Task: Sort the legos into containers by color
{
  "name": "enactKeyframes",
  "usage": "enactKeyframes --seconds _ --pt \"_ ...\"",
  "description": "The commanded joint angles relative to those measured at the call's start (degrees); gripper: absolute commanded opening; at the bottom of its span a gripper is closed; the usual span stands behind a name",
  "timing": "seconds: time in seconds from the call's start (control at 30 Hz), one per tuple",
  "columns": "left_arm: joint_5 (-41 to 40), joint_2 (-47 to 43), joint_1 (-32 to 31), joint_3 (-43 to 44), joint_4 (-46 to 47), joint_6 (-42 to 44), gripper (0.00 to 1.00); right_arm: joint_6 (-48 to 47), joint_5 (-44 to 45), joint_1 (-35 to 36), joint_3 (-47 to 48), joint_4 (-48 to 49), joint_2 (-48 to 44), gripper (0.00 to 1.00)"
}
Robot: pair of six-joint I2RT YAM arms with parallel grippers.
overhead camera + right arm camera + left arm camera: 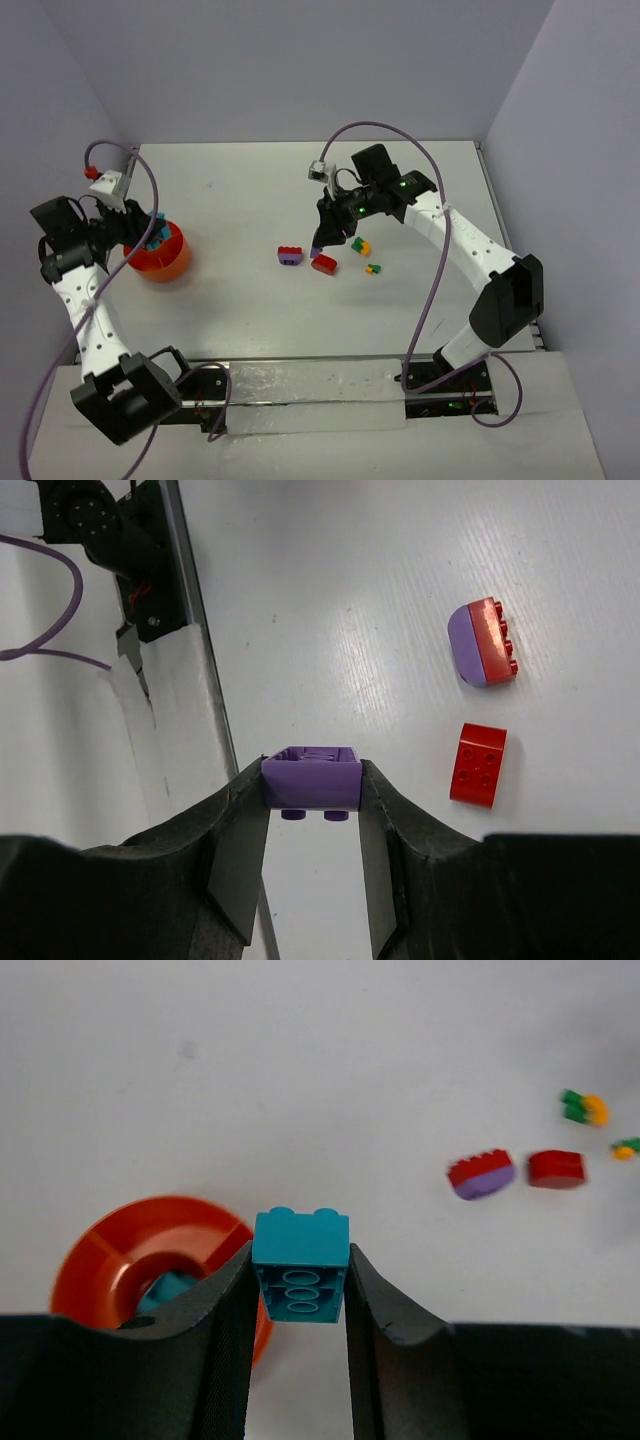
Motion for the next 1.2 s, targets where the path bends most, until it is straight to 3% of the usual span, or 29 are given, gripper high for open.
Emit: enactKeyframes --seconds 0.0,0.17,0.57,1.17 --pt "-12.7 -5.6 1.7 -5.0 14.0 -6.7 0.00 1.5 1.1 -0.2 3.1 2.5 1.8 0.00" --pt "-18.3 -3.3 1.7 -5.9 16.8 -7.4 0.00 1.9 1.7 -0.2 4.0 2.5 2.8 0.00" --pt "-16.5 3.2 1.7 -6.8 21.0 -8.2 0.00 2.6 3.1 -0.1 4.5 2.9 4.2 0.00" --pt "-17.8 6.7 1.6 -11.8 25.7 -7.9 0.11 2.4 2.7 -0.1 4.4 2.9 5.3 0.00"
